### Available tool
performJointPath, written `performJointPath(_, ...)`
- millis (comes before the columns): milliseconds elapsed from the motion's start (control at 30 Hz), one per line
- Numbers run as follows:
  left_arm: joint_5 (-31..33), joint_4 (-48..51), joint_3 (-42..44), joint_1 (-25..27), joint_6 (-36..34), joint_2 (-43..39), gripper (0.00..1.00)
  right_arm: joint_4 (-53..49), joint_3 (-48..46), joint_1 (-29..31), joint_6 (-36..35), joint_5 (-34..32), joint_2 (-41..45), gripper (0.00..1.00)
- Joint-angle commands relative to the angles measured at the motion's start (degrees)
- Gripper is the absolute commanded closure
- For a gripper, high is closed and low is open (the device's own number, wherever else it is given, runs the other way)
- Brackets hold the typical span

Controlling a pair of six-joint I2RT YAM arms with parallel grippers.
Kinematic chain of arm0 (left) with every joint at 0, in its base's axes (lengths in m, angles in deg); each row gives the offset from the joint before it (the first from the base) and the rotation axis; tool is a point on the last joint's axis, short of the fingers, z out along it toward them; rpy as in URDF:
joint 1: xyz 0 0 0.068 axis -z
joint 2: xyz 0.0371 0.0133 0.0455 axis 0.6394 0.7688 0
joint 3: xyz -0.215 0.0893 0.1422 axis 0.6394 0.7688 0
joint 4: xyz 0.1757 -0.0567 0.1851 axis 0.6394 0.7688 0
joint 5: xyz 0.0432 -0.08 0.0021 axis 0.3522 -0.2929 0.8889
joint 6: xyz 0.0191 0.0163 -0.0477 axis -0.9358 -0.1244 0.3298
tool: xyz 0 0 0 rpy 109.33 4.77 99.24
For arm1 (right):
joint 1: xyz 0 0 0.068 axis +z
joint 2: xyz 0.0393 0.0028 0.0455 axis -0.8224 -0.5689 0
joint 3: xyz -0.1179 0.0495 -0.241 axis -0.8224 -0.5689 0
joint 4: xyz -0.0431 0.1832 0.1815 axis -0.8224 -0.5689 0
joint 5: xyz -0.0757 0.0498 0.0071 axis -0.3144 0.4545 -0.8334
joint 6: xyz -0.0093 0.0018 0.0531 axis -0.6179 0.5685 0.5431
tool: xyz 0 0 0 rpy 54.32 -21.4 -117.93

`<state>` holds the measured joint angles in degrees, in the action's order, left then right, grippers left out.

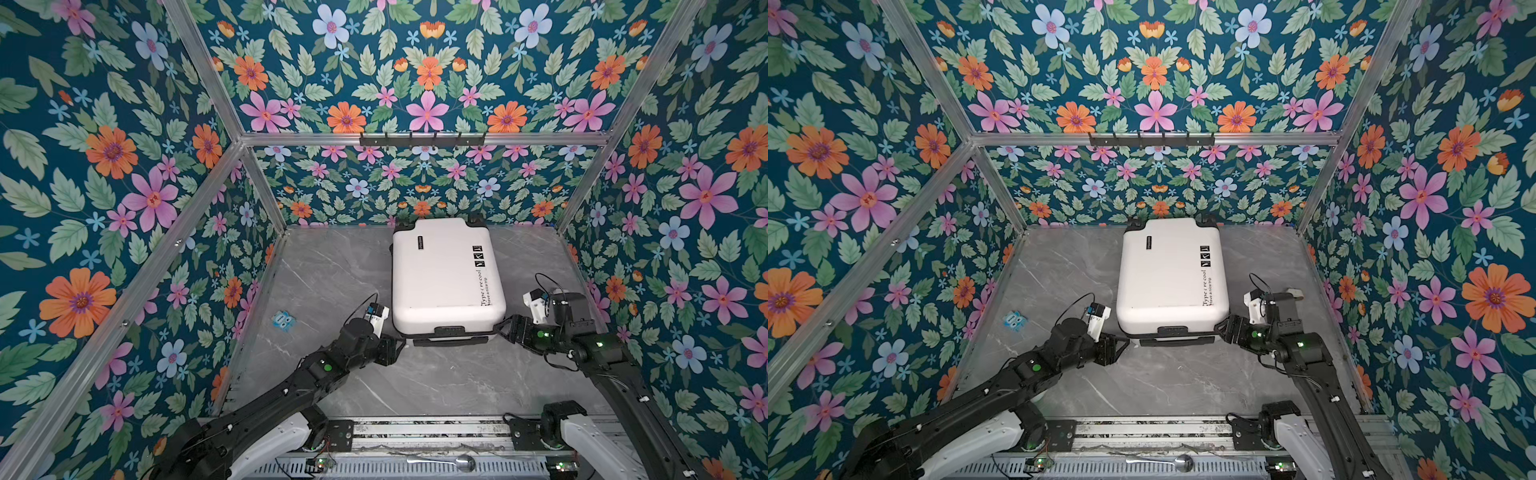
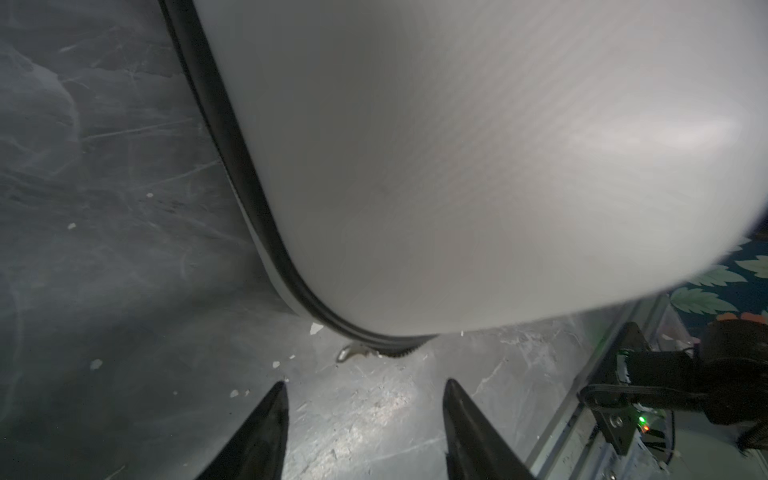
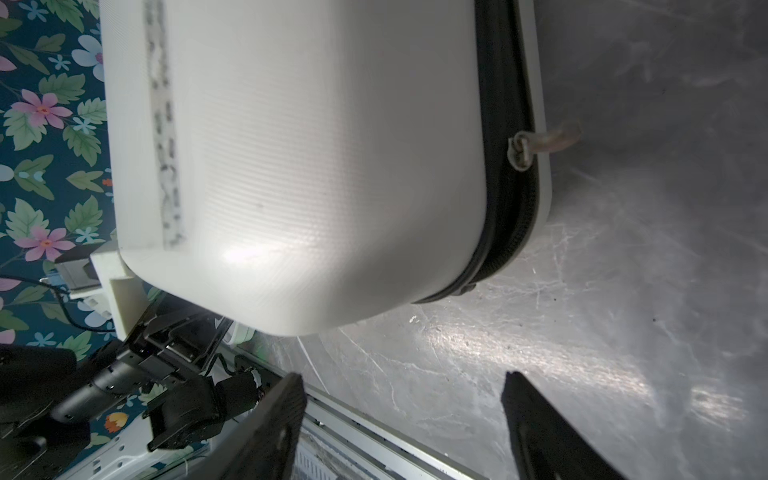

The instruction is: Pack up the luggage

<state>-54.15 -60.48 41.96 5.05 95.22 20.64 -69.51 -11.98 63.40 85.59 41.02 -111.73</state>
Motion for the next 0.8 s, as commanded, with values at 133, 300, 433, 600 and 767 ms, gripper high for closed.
performJointPath(133, 1.5, -9.11, -3.52, 0.08, -1.46, 6.01, 0.4, 6.47, 0.1, -0.07, 2.25, -1.19, -4.64, 0.22)
performJointPath(300, 2.67, -9.83, -6.96, -0.03, -2.85, 10.34, 0.39, 10.45, 2.07, 0.01, 2.42, -2.72, -10.67, 0.21)
performJointPath(433, 2.83, -10.01, -9.99, -1.72, -3.76, 13.78, 0.38, 12.08, 4.81, 0.01, 3.03, -4.95, -14.43, 0.16)
performJointPath(600, 1.7, -10.81, -12.7, -5.59, -3.76, 16.9, 0.38, 11.06, 9.05, 0.01, 3.39, -6.47, -19.08, 0.03)
performJointPath(767, 0.28, -11.8, -13.94, -9.87, -2.98, 19.27, 0.38, 4.53, 13.51, 0.01, 7.0, -11.78, -25.01, 0.01)
